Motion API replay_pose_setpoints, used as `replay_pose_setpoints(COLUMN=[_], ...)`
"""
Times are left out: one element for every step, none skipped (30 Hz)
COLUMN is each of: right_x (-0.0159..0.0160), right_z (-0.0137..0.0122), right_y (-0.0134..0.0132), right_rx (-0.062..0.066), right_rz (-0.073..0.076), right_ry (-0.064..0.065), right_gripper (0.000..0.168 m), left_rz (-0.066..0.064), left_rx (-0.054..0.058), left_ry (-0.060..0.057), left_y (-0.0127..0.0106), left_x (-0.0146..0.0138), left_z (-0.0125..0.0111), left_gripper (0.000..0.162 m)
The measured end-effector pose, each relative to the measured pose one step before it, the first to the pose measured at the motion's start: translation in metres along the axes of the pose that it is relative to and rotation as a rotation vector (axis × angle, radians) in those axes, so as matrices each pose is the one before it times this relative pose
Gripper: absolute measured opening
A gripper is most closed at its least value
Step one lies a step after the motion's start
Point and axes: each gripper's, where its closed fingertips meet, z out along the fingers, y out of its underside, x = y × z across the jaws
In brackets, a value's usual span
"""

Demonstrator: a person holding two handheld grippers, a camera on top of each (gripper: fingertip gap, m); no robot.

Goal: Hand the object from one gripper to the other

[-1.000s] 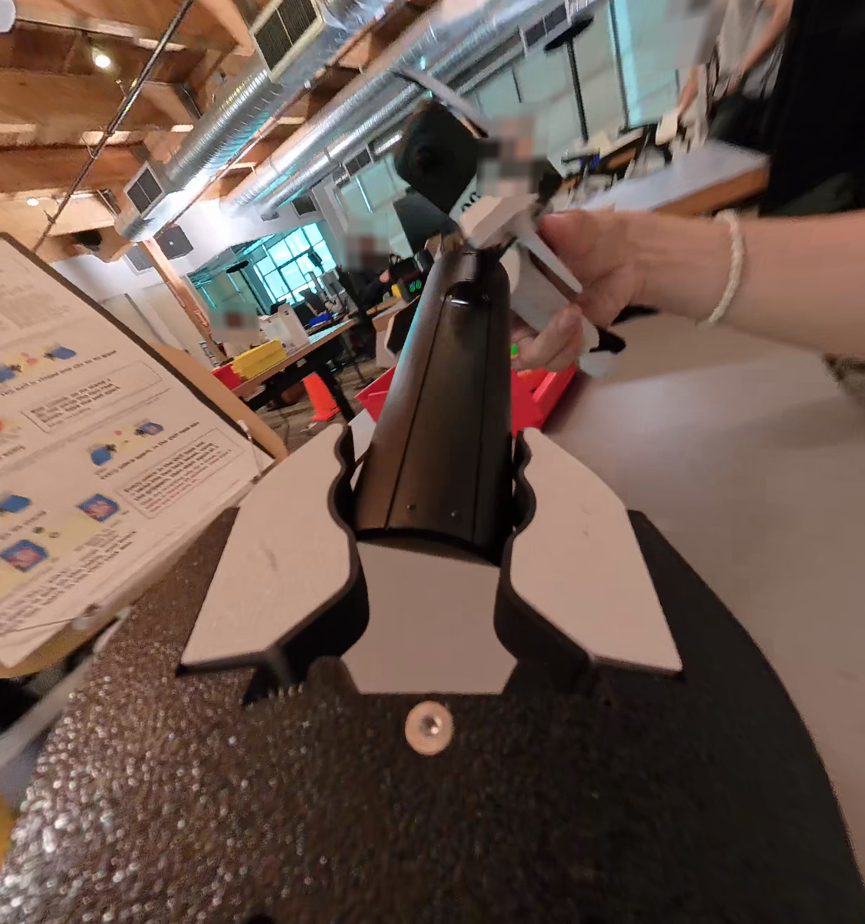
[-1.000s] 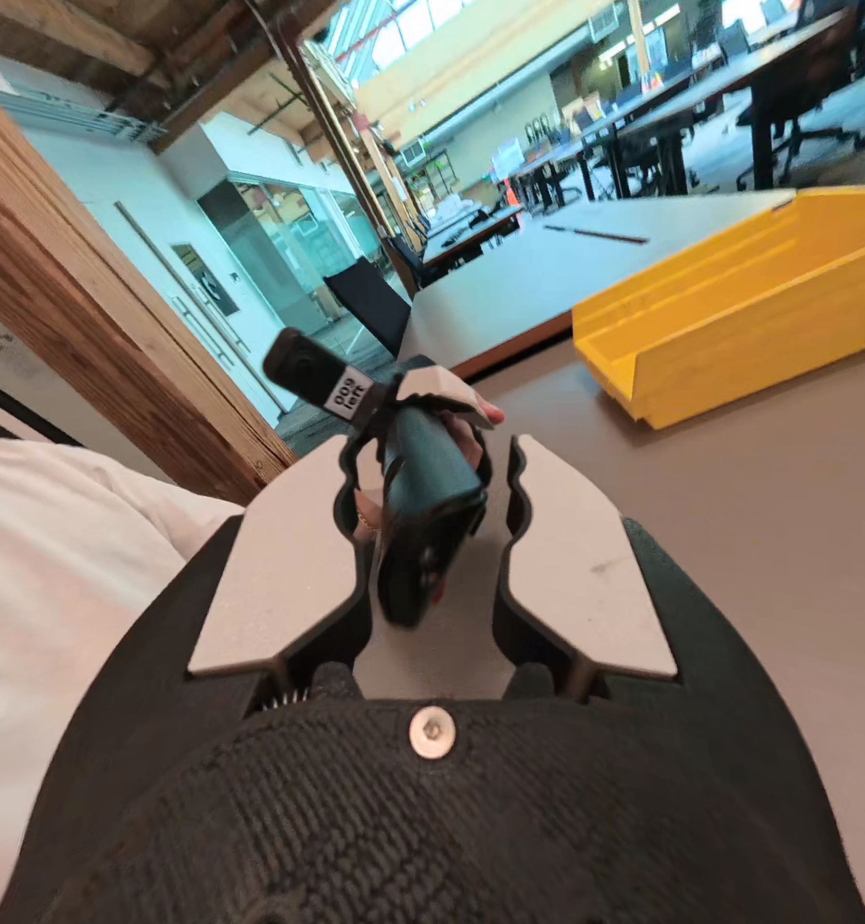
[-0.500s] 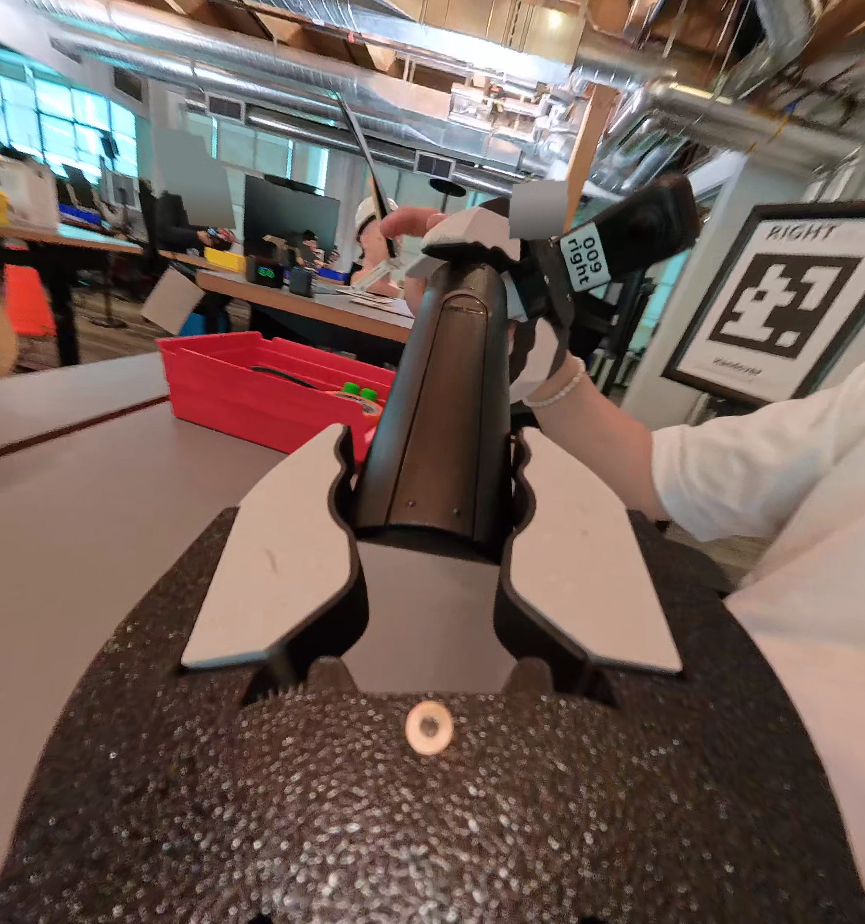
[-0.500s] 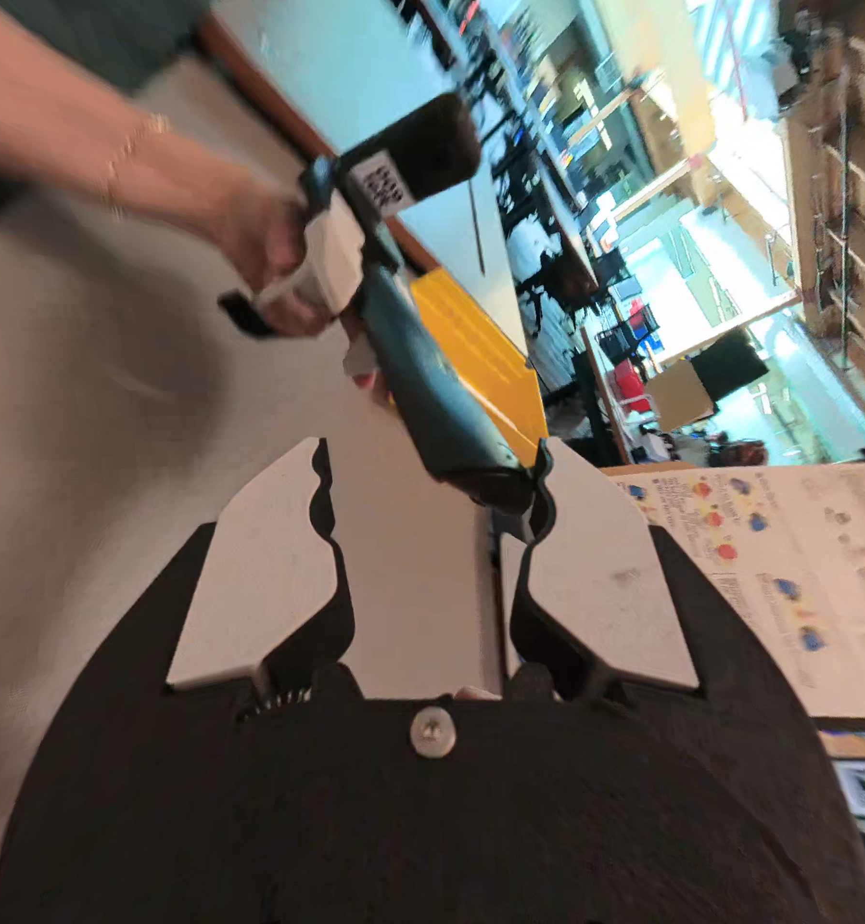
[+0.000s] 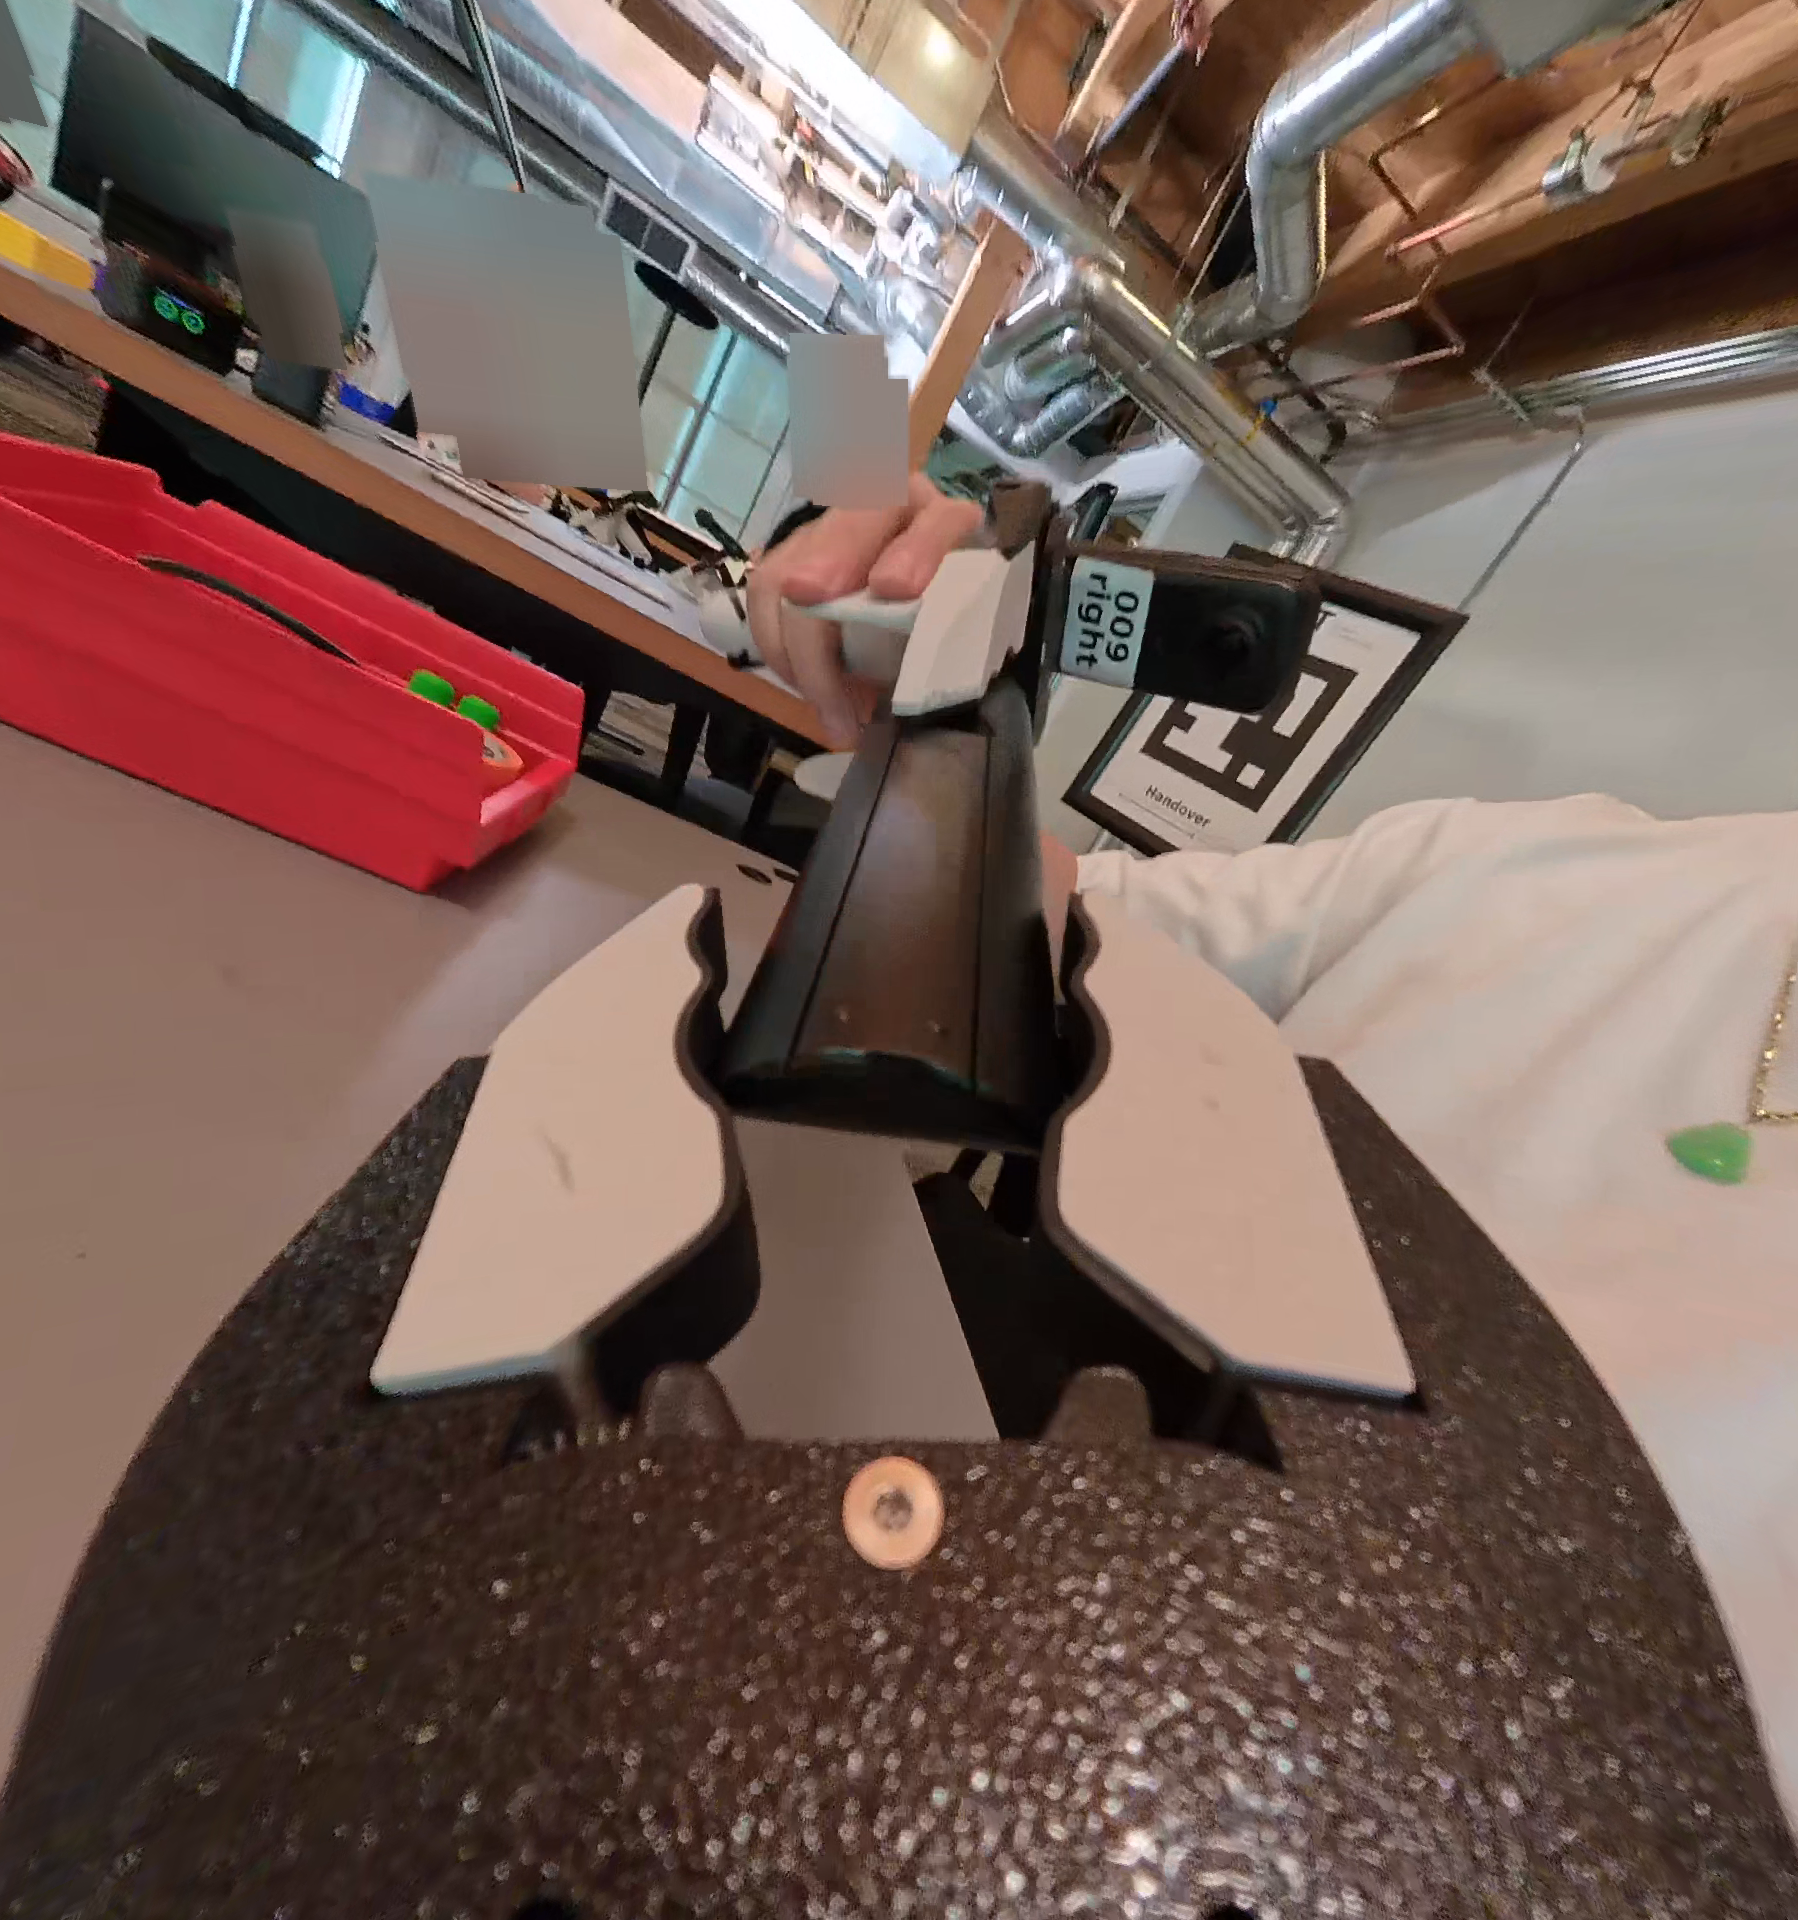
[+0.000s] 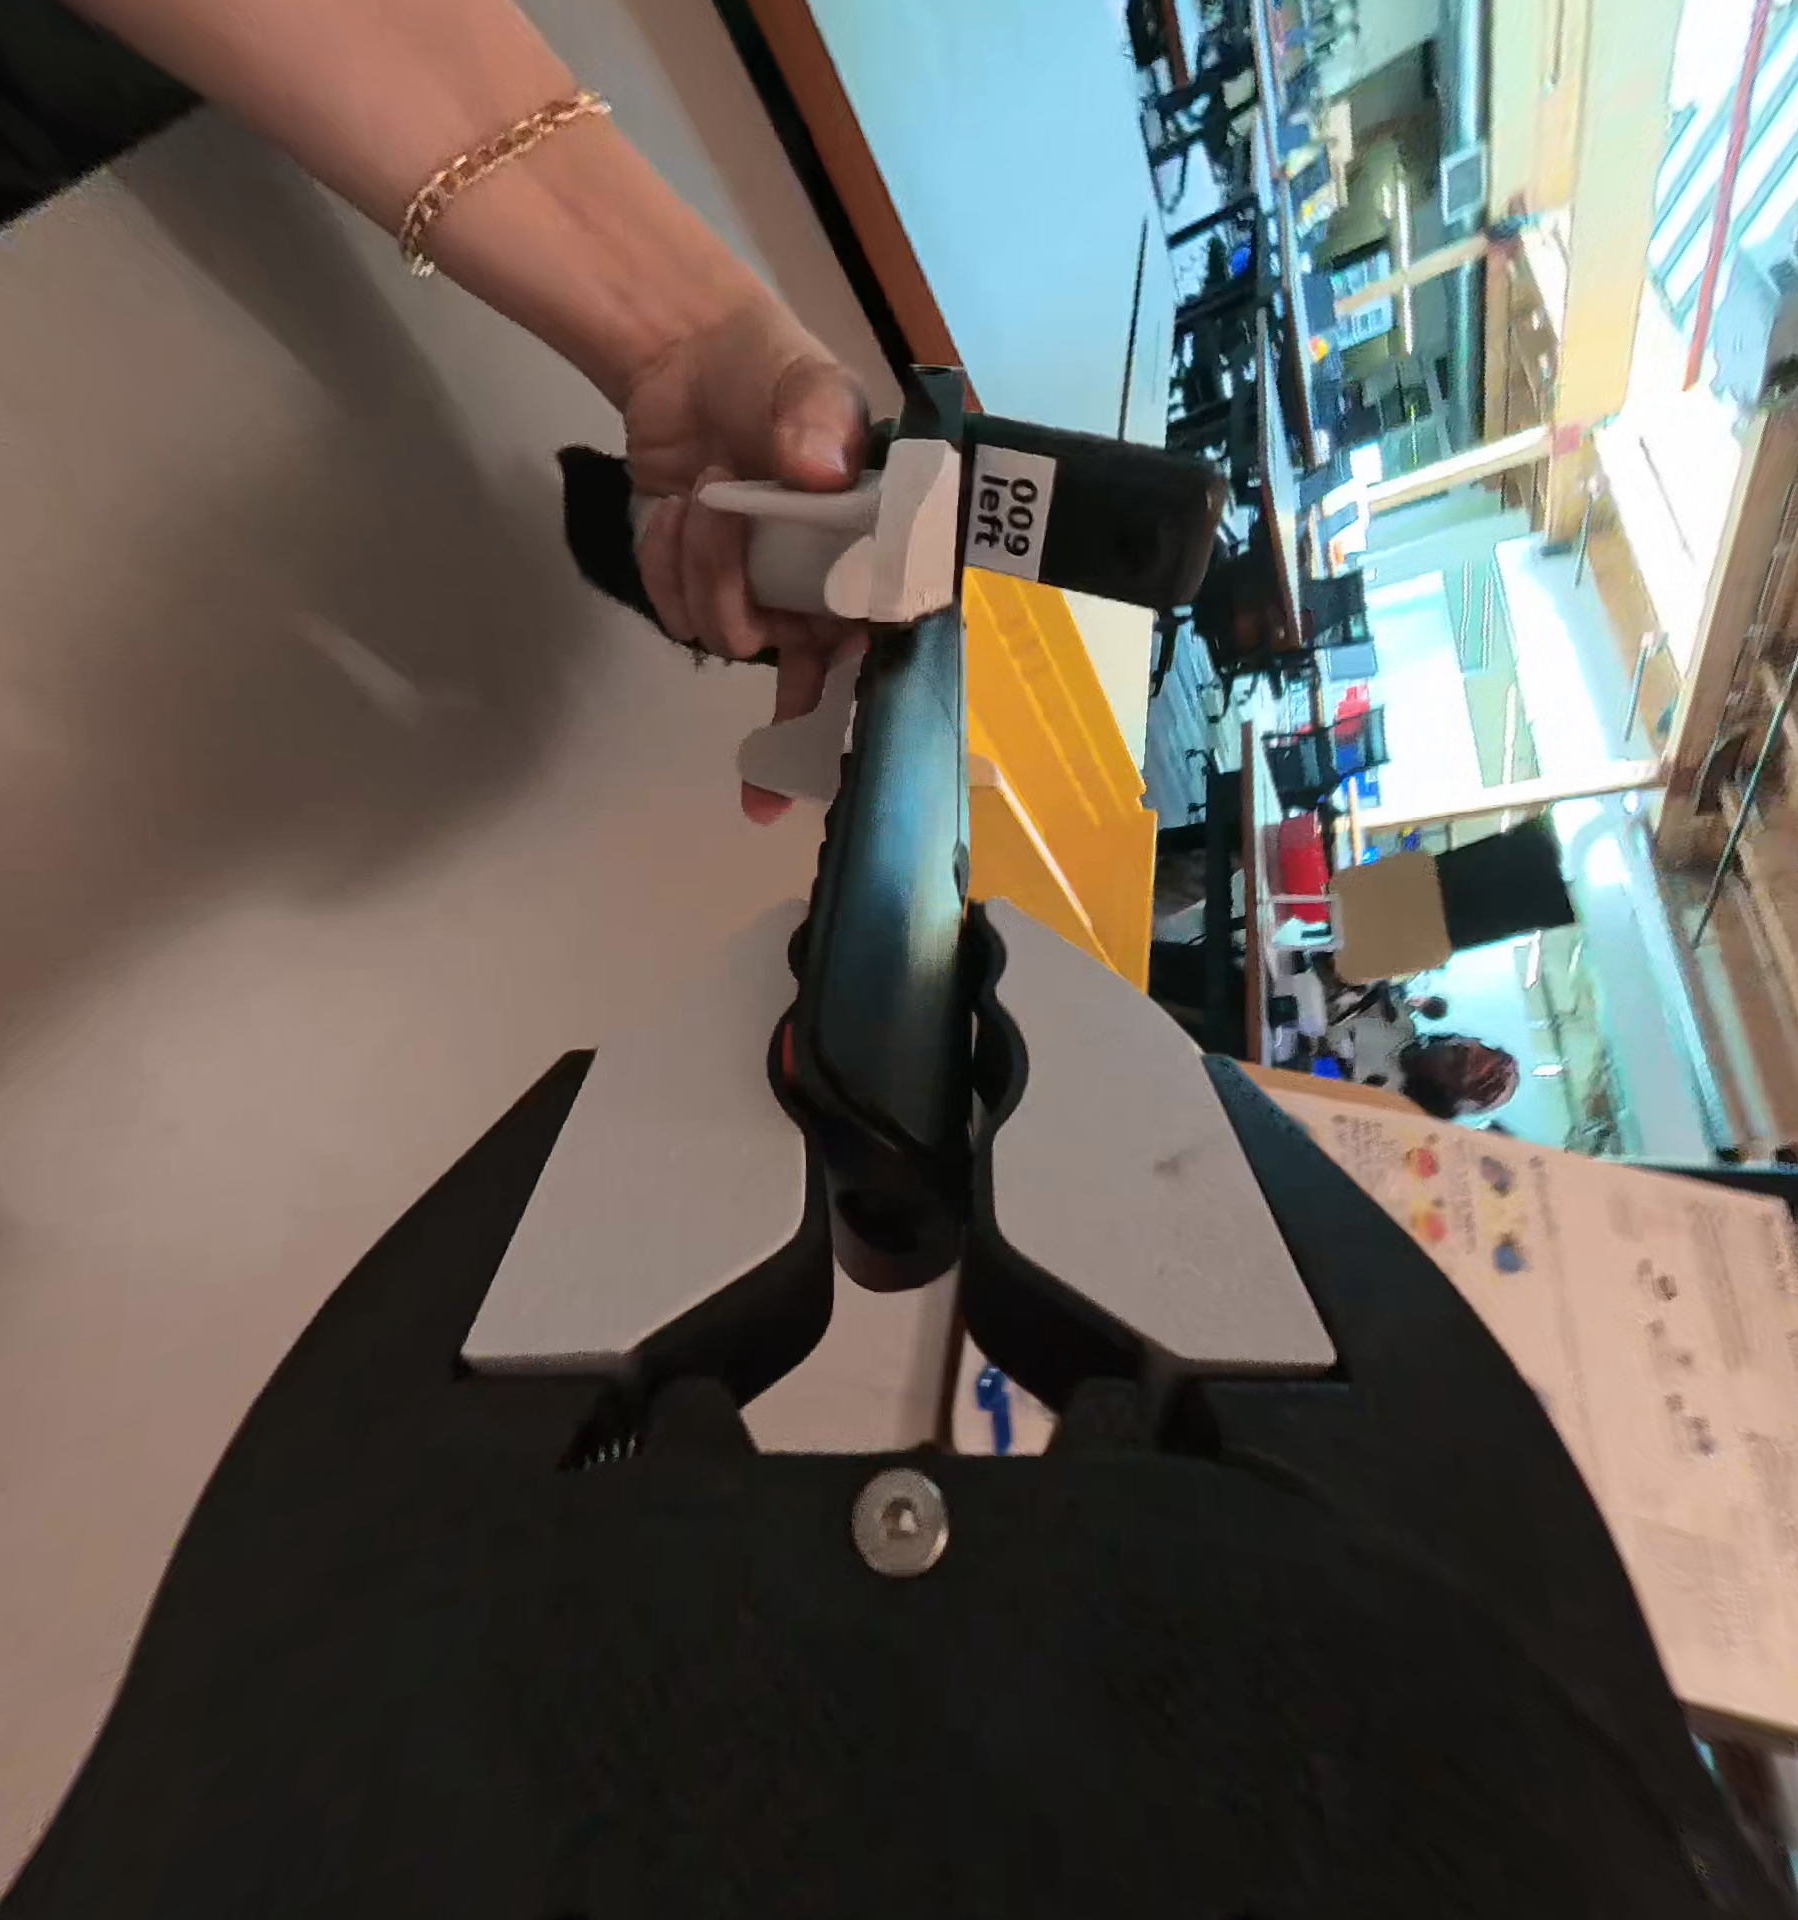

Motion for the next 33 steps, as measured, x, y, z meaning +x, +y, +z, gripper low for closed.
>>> replay_pose_setpoints(right_x=[-0.00058, -0.00122, -0.00083, 0.00065, 0.00285, 0.00382, 0.00326, 0.00108, -0.00089, -0.00166, -0.00177, -0.00023, -0.00046, -0.00209, -0.00232, -0.00123, -0.00064, -0.00031, 0.00089, 0.00106, 0.00059, 0.00140, 0.00064, 0.00064, 0.00138, 0.00127, 0.00039, 0.00108, 0.00392, 0.00670, 0.00842, 0.00665, 0.00392], right_z=[0.00224, 0.00132, 0.00041, -0.00026, -0.00105, -0.00155, -0.00169, -0.00192, -0.00189, -0.00134, -0.00084, -0.00054, -0.00050, -0.00072, -0.00085, -0.00062, -0.00030, -0.00017, 0.00011, 0.00034, 0.00042, 0.00019, 0.00026, -0.00004, -0.00027, -0.00058, -0.00055, -0.00033, -0.00057, -0.00153, -0.00274, -0.00370, -0.00317], right_y=[0.00050, 0.00177, 0.00307, 0.00282, 0.00218, 0.00257, 0.00319, 0.00300, 0.00202, 0.00074, -0.00053, -0.00258, -0.00328, -0.00385, -0.00471, -0.00432, -0.00248, -0.00102, 0.00013, 0.00092, 0.00043, 0.00098, 0.00120, 0.00144, 0.00086, 0.00004, 0.00110, 0.00353, 0.00541, 0.00570, 0.00361, 0.00150, 0.00069], right_rx=[-0.0026, -0.0105, -0.0147, 0.0007, 0.0162, 0.0178, 0.0130, 0.0128, 0.0190, 0.0227, 0.0255, 0.0345, 0.0331, 0.0310, 0.0365, 0.0314, 0.0170, 0.0096, 0.0053, 0.0025, 0.0078, 0.0064, 0.0057, 0.0050, 0.0086, 0.0130, 0.0073, -0.0094, -0.0255, -0.0355, -0.0298, -0.0227, -0.0262], right_rz=[0.0447, 0.0529, 0.0625, 0.0575, 0.0722, 0.0967, 0.1058, 0.0963, 0.0800, 0.0699, 0.0532, 0.0320, 0.0272, 0.0215, 0.0109, 0.0158, 0.0201, 0.0136, 0.0133, 0.0212, 0.0275, 0.0210, 0.0135, 0.0083, 0.0103, 0.0160, 0.0096, 0.0032, -0.0032, -0.0258, -0.0481, -0.0502, -0.0405], right_ry=[0.0053, -0.0093, -0.0181, -0.0109, -0.0023, -0.0067, -0.0199, -0.0386, -0.0465, -0.0446, -0.0372, -0.0149, -0.0108, -0.0203, -0.0177, -0.0074, -0.0068, -0.0063, -0.0008, -0.0028, -0.0071, -0.0007, -0.0036, -0.0016, 0.0049, 0.0030, -0.0030, 0.0015, 0.0218, 0.0470, 0.0642, 0.0520, 0.0295], right_gripper=[0.025, 0.025, 0.025, 0.025, 0.025, 0.025, 0.025, 0.025, 0.025, 0.025, 0.025, 0.025, 0.025, 0.025, 0.025, 0.025, 0.025, 0.025, 0.025, 0.025, 0.025, 0.025, 0.025, 0.026, 0.026, 0.026, 0.026, 0.027, 0.030, 0.031, 0.039, 0.044, 0.043], left_rz=[-0.0007, 0.0145, 0.0577, 0.0865, 0.0937, 0.1064, 0.1074, 0.0920, 0.0703, 0.0456, 0.0208, 0.0018, -0.0072, -0.0096, -0.0119, -0.0140, -0.0141, -0.0130, -0.0141, -0.0167, -0.0127, -0.0105, -0.0190, -0.0313, -0.0391, -0.0421, -0.0398, -0.0309, -0.0226, -0.0178, -0.0146, -0.0002, 0.0207], left_rx=[0.0138, 0.0130, 0.0148, 0.0217, 0.0230, 0.0148, 0.0072, 0.0024, 0.0024, 0.0024, -0.0022, -0.0077, -0.0072, -0.0030, 0.0033, 0.0127, 0.0193, 0.0179, 0.0122, 0.0049, -0.0003, 0.0002, -0.0043, -0.0098, -0.0097, -0.0018, 0.0101, 0.0142, 0.0049, -0.0106, -0.0257, -0.0376, -0.0455], left_ry=[-0.0117, -0.0402, -0.0575, -0.0635, -0.0710, -0.0624, -0.0521, -0.0372, -0.0147, -0.0008, 0.0145, 0.0216, 0.0111, 0.0049, 0.0162, 0.0257, 0.0192, 0.0142, 0.0163, 0.0111, 0.0038, 0.0014, 0.0059, 0.0119, 0.0116, 0.0156, 0.0214, 0.0185, 0.0033, -0.0147, -0.0226, -0.0286, -0.0417], left_y=[-0.00180, -0.00180, -0.00277, -0.00433, -0.00509, -0.00503, -0.00460, -0.00378, -0.00315, -0.00200, -0.00018, 0.00138, 0.00192, 0.00164, 0.00099, -0.00071, -0.00187, -0.00196, -0.00114, 0.00006, 0.00073, 0.00061, 0.00097, 0.00133, 0.00106, 0.00018, -0.00087, -0.00119, -0.00033, 0.00065, 0.00122, 0.00163, 0.00192], left_x=[-0.00204, -0.00576, -0.00659, -0.00530, -0.00480, -0.00327, -0.00181, -0.00033, 0.00183, 0.00256, 0.00369, 0.00381, 0.00161, 0.00026, 0.00178, 0.00332, 0.00235, 0.00177, 0.00195, 0.00114, -0.00033, -0.00102, -0.00072, -0.00019, -0.00057, -0.00034, 0.00057, 0.00093, -0.00049, -0.00236, -0.00275, -0.00236, -0.00266], left_z=[-0.00193, -0.00191, -0.00180, -0.00246, -0.00320, -0.00336, -0.00327, -0.00263, -0.00168, -0.00066, 0.00016, 0.00091, 0.00141, 0.00122, 0.00095, 0.00072, 0.00068, 0.00086, 0.00090, 0.00098, 0.00062, 0.00007, -0.00017, 0.00011, 0.00034, 0.00076, 0.00090, 0.00080, 0.00063, -0.00014, -0.00104, -0.00159, -0.00170], left_gripper=[0.062, 0.064, 0.067, 0.070, 0.072, 0.074, 0.075, 0.075, 0.074, 0.070, 0.064, 0.063, 0.062, 0.059, 0.053, 0.045, 0.038, 0.035, 0.030, 0.029, 0.029, 0.028, 0.026, 0.025, 0.024, 0.023, 0.020, 0.018, 0.018, 0.018, 0.018, 0.018, 0.018])
